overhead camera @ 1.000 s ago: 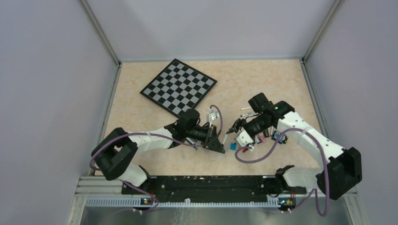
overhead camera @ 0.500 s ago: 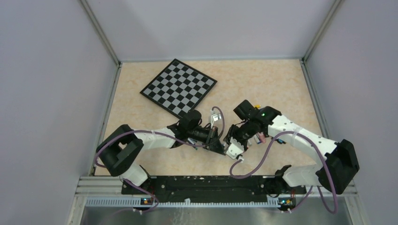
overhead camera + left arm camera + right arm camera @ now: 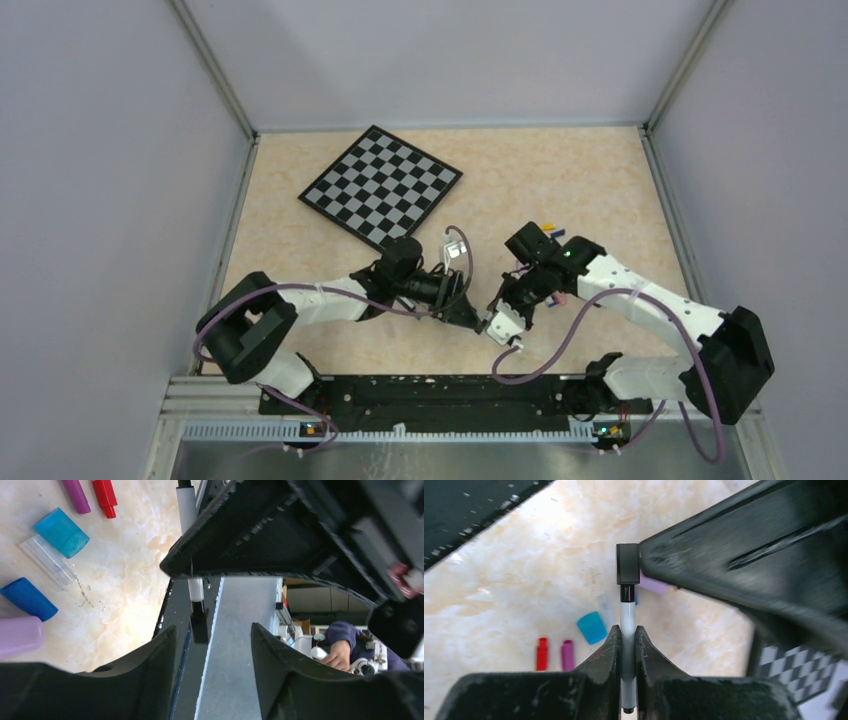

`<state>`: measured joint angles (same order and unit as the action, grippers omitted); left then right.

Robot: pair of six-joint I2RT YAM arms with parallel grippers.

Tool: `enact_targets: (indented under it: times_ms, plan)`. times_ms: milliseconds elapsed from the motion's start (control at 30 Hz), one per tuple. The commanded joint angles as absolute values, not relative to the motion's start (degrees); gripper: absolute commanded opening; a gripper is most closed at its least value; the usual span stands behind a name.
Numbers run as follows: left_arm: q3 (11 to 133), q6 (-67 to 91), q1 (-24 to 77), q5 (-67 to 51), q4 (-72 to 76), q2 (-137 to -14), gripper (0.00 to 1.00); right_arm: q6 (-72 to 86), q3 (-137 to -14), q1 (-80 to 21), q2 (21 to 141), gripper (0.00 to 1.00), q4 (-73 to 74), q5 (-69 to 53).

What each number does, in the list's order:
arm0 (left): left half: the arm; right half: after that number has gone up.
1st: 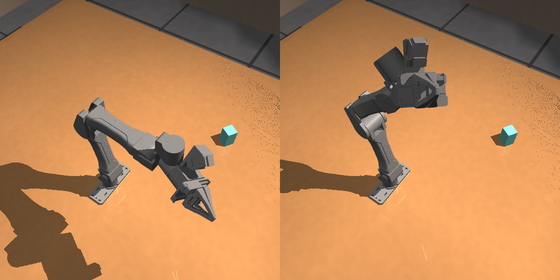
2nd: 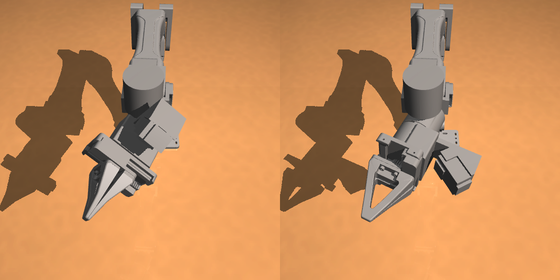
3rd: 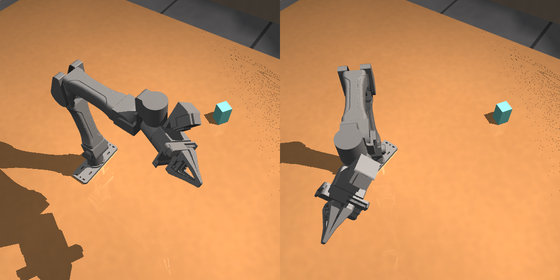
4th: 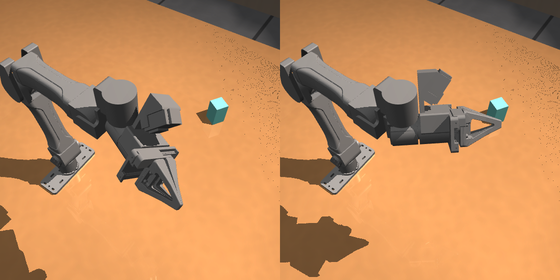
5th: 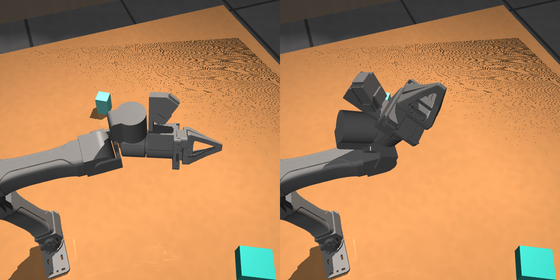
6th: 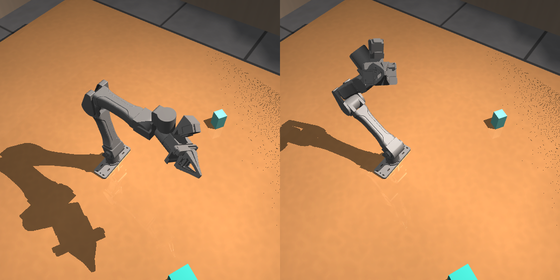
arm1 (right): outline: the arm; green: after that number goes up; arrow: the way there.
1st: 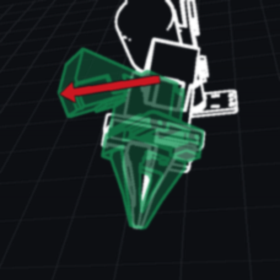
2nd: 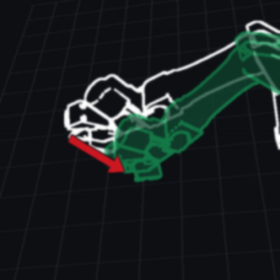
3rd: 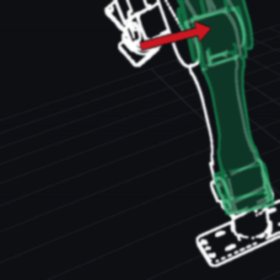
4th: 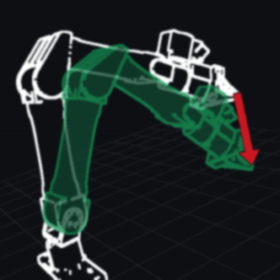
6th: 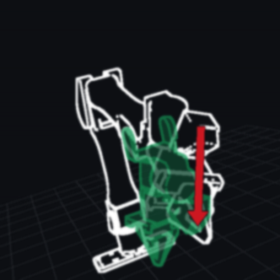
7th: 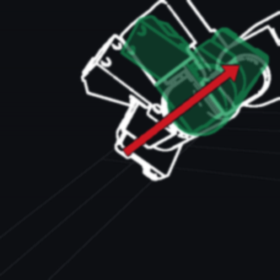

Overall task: Open the pen caps
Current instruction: Pick up the pen from the center of the board.

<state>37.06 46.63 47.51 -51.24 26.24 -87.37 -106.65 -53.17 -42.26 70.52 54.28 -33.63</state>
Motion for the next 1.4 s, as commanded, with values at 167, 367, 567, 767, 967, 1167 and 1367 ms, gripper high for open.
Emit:
enact_targets:
  times_ms: [167, 367, 567, 767, 967, 1167, 1367]
  plan:
    - [22.65, 51.01, 47.63, -34.33, 46.35, -71.54, 0.7, -84.03, -43.62, -35.86, 61.95, 0.0, 47.47, -50.13]
    - [13.61, 59.42, 48.28, -19.32, 60.13, -66.94, 0.75, -51.28, -41.31, -35.07, 60.98, 0.0, 29.58, -48.21]
    - [12.84, 63.26, 50.32, -12.2, 65.23, -69.9, 0.72, -33.29, -40.18, -36.93, 62.57, 0.0, 18.24, -43.74]
    - [15.11, 63.29, 52.73, -9.47, 66.42, -73.12, 0.56, -26.9, -39.55, -40.21, 64.65, 0.0, 13.25, -38.4]
    - [15.21, 63.45, 53.76, -7.88, 66.36, -74.41, 0.43, -25.37, -38.98, -40.34, 64.77, 0.0, 12.01, -37.34]
    - [15.69, 62.94, 53.79, -7.4, 63.51, -73.56, 0.29, -24.39, -38.67, -40.88, 65.44, 0.0, 11.18, -36.83]
    - [15.46, 62.96, 53.83, -5.41, 60.49, -70.91, 0.0, -26.13, -38.29, -41.72, 66.39, 0.0, 11.42, -35.77]
